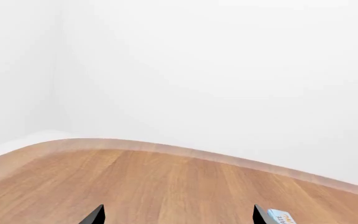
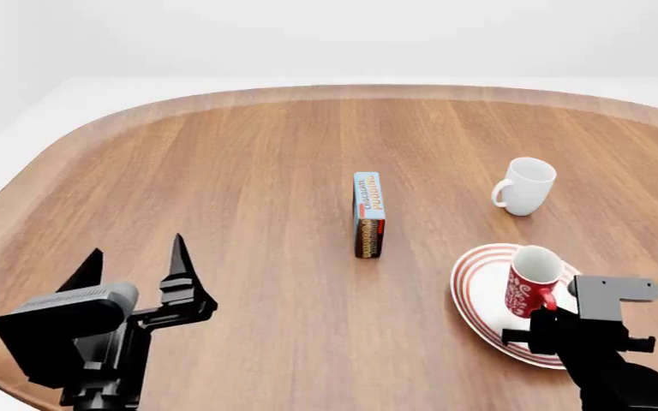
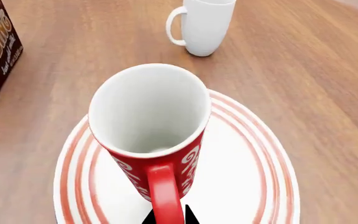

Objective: Pick up the red mug and put it on the plate

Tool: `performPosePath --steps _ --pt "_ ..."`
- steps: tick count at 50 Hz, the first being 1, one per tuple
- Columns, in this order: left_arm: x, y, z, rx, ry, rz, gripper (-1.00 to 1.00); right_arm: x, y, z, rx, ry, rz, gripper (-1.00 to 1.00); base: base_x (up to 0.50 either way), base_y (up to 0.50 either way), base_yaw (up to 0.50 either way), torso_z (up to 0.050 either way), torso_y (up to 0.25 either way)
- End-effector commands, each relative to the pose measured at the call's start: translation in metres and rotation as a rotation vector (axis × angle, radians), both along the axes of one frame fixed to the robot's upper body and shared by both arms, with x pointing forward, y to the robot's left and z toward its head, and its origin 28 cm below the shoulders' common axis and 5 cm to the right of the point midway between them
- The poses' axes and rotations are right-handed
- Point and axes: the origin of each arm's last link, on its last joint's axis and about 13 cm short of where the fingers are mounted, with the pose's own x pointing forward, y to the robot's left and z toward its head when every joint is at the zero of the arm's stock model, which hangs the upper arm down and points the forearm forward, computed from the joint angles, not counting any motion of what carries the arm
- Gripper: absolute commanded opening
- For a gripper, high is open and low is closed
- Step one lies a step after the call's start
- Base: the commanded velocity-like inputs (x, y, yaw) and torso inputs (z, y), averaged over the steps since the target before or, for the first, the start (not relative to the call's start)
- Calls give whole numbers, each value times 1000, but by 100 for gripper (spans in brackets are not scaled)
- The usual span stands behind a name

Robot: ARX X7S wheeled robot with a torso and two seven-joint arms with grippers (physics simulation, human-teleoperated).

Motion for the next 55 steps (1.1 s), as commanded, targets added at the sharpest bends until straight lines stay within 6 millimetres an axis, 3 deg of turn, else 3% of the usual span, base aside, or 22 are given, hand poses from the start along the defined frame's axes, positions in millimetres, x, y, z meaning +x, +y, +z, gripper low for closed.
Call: performPosePath --steps 1,37,38,47,55 --pt "-1 0 2 -4 -3 0 100 4 -2 -4 -1 36 -10 -100 0 0 0 0 0" --pt "-2 2 6 -16 -14 2 100 17 -3 -9 -3 6 -46 -100 0 0 0 0 0" --pt "-2 2 6 -16 -14 2 100 17 -3 -9 -2 6 -48 100 0 0 0 0 0" --pt "-2 2 9 -21 -23 4 100 17 -2 -7 -1 -25 -43 100 0 0 0 0 0" --pt "-1 2 10 -24 -23 6 100 -7 6 9 -3 -97 3 100 0 0 0 0 0"
